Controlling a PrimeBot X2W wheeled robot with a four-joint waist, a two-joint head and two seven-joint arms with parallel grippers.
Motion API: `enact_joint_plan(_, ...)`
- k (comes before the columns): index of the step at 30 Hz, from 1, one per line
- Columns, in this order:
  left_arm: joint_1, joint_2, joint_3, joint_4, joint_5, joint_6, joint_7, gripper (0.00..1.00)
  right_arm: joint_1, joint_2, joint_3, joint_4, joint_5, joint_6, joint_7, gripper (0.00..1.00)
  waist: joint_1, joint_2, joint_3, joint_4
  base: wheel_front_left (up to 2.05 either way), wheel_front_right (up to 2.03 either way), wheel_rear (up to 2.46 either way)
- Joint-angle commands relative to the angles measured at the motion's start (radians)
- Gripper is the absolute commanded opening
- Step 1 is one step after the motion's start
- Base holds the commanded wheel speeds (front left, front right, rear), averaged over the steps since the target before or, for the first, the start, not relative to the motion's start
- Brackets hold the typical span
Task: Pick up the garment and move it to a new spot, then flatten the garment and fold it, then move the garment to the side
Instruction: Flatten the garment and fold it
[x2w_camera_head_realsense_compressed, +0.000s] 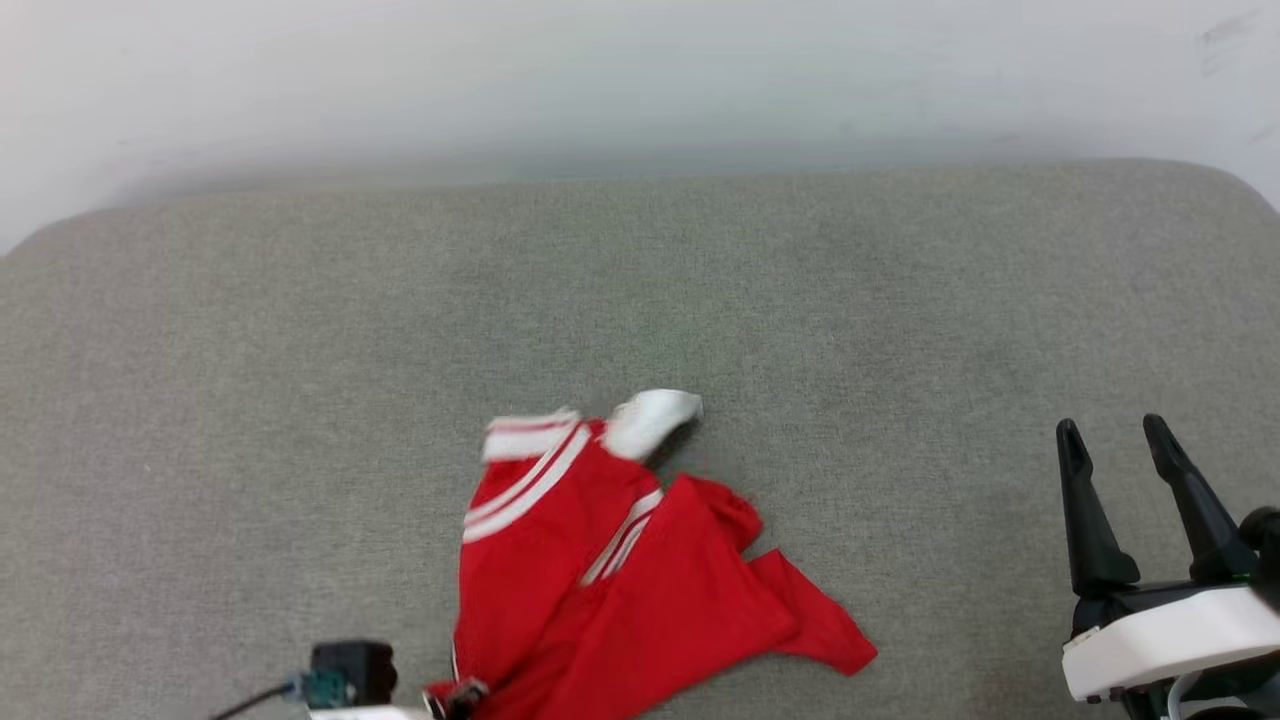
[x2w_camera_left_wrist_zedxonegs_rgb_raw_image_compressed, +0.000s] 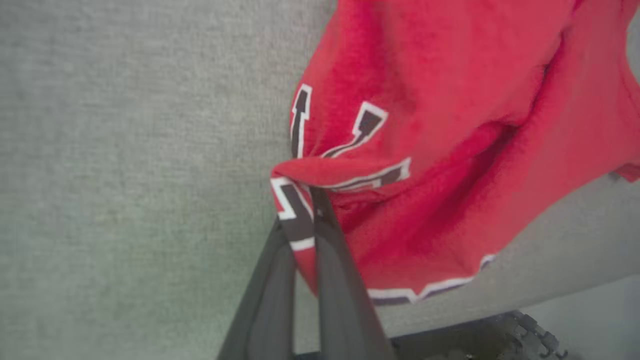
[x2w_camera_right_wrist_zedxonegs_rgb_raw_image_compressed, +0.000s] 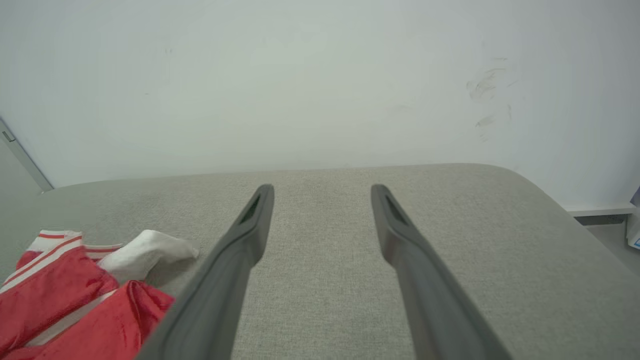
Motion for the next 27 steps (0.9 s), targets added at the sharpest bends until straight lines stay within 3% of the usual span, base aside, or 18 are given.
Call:
enact_joint_plan(1,0.032,-0.016,-0.007,0.006,-0.016,0.003,0.003,0.00,0.017,0.001,0.001,-0.002,-0.007,-0.001,0.003,1.00,0.0000,0.0000,-0.012,0.002,0.00,0.00,0.00)
enact_joint_plan(3,0.072,-0.032,-0.022,0.018,-0.035,-0.003,0.007,0.00,0.022,0.001,0.004,-0.001,-0.010,-0.001,0.009,1.00,0.0000,0.0000,-0.028,0.003,0.00,0.00,0.00)
enact_joint_plan(4,0.080,-0.040,-0.027,0.020,-0.037,-0.005,0.001,0.36,0.025,0.001,0.005,-0.002,-0.010,-0.001,0.008,1.00,0.0000,0.0000,-0.033,0.004,0.00,0.00,0.00)
enact_joint_plan(5,0.082,-0.046,-0.032,0.021,-0.034,-0.005,-0.010,0.91,0.028,0.001,0.005,-0.002,-0.010,-0.001,0.011,1.00,0.0000,0.0000,-0.040,0.004,0.00,0.00,0.00)
enact_joint_plan(6,0.082,-0.052,-0.038,0.020,-0.029,-0.006,-0.021,1.00,0.032,0.001,0.005,-0.003,-0.012,-0.001,0.014,1.00,0.0000,0.0000,-0.046,0.005,0.00,0.00,0.00)
enact_joint_plan(20,-0.071,-0.052,-0.040,-0.062,0.119,-0.016,-0.247,1.00,0.060,0.001,0.000,-0.034,-0.019,-0.001,0.043,1.00,0.0000,0.0000,-0.103,-0.001,0.00,0.00,0.00)
enact_joint_plan(23,-0.135,-0.041,-0.061,-0.056,0.143,-0.039,-0.232,1.00,0.058,0.001,-0.002,-0.042,-0.018,-0.001,0.045,1.00,0.0000,0.0000,-0.094,-0.003,0.00,0.00,0.00)
enact_joint_plan(27,-0.230,-0.013,-0.122,-0.025,0.151,-0.108,-0.122,1.00,0.048,0.001,0.004,-0.049,-0.017,-0.001,0.044,1.00,0.0000,0.0000,-0.069,-0.011,0.00,0.00,0.00)
